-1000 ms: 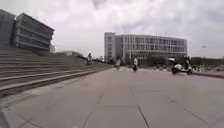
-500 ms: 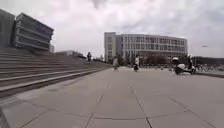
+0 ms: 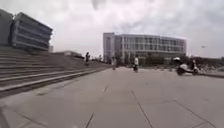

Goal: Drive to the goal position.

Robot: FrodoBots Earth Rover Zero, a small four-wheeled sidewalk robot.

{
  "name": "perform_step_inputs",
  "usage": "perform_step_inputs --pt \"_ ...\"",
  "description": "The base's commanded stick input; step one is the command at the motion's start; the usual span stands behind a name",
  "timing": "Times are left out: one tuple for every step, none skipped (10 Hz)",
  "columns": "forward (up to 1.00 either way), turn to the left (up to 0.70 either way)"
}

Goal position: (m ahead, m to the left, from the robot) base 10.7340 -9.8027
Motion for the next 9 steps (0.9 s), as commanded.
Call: perform_step_inputs --pt "0.7 0.0" --pt "0.7 -0.05" --pt "0.7 -0.14" --pt "0.7 -0.07" --pt "0.7 0.0" --pt "0.7 -0.02" --pt "0.7 -0.08" --pt "0.7 -0.06" --pt "0.7 0.0"
